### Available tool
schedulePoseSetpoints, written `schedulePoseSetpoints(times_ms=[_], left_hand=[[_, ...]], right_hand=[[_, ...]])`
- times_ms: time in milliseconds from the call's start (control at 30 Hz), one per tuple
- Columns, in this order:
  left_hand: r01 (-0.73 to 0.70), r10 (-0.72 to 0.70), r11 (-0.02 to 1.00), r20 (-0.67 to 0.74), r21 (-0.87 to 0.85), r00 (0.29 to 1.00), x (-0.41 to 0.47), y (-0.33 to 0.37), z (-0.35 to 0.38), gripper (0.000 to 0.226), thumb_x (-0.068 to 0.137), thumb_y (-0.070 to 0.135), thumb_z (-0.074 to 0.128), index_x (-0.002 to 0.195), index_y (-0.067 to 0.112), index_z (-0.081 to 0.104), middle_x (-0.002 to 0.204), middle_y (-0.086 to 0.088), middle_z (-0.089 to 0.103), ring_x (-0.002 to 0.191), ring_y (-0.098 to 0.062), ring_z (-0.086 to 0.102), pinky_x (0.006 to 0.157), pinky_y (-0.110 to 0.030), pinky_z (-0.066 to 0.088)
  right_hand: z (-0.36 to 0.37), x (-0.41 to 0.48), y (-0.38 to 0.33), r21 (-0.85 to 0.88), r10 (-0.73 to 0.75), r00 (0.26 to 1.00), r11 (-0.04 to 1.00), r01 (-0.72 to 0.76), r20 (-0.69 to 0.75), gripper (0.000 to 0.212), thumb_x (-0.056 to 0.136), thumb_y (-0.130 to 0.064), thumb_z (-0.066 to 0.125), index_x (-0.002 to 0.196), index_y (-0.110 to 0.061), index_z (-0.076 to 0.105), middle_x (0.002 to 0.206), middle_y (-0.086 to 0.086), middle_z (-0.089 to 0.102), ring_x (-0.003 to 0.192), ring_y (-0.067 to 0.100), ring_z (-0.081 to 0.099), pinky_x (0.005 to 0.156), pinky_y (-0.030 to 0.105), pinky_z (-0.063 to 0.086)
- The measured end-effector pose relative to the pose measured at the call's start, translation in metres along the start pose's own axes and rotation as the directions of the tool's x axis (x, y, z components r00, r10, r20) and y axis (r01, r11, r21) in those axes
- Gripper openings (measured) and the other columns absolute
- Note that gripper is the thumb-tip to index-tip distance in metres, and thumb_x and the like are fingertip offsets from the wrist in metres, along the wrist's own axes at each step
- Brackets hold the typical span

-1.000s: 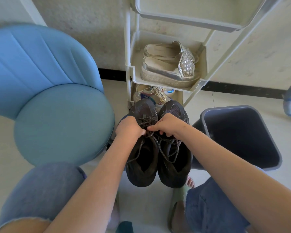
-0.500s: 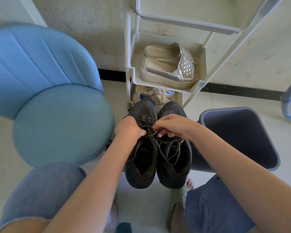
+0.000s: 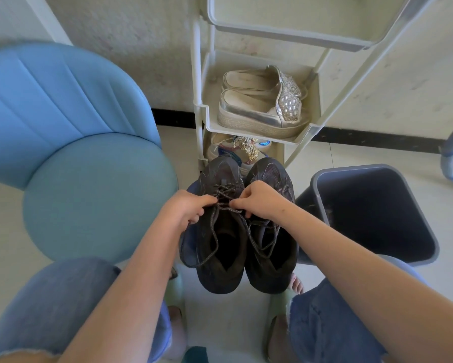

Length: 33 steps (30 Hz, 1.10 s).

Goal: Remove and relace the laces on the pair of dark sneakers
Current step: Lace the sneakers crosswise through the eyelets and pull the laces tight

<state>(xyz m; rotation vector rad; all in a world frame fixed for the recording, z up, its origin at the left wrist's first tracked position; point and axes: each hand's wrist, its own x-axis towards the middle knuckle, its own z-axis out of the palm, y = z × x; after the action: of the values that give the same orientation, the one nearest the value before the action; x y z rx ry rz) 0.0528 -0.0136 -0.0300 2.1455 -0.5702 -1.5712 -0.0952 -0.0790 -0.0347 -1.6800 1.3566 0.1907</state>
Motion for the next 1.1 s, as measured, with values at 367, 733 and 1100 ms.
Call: schedulePoseSetpoints(times_ms=[367,733,1100], left_hand=[[-0.247,0.285,0.954,-0.266,0.17,0.921,0.005,-0.017,0.016,0.011,0.09,0.016,0.057,0.082,0.013,0.052,0.055,-0.001,0.054,0.05,-0.014,0.052,0.052,-0.026,0.039],[-0.207,0.123,0.79,-0.181,-0.577,0.976,0.0,-0.028,0.024,0.016,0.093,0.002,0.052,0.078,0.007,0.047,0.063,-0.003,0.047,0.033,0.0,0.035,0.033,-0.011,0.023],[-0.032,0.032,0.999,-0.102,-0.005,0.994,-0.007,-0.006,-0.003,0.026,0.089,0.016,0.063,0.066,0.008,0.054,0.026,0.007,0.036,0.019,-0.004,0.021,0.028,-0.01,0.018]], right_hand=[[0.012,0.002,-0.006,-0.053,-0.024,1.0,0.998,0.022,-0.02,0.023,0.087,-0.025,0.063,0.074,-0.007,0.058,0.06,0.003,0.051,0.062,0.018,0.051,0.059,0.027,0.042],[0.004,-0.003,-0.008,0.003,-0.029,0.997,1.0,0.028,0.071,0.025,0.094,-0.026,0.057,0.08,-0.005,0.054,0.061,0.006,0.048,0.052,0.014,0.041,0.051,0.021,0.036],[0.009,0.001,-0.012,0.012,-0.067,0.997,0.998,0.066,0.05,0.028,0.094,-0.029,0.056,0.079,-0.006,0.056,0.062,0.003,0.051,0.054,0.012,0.046,0.056,0.023,0.038]])
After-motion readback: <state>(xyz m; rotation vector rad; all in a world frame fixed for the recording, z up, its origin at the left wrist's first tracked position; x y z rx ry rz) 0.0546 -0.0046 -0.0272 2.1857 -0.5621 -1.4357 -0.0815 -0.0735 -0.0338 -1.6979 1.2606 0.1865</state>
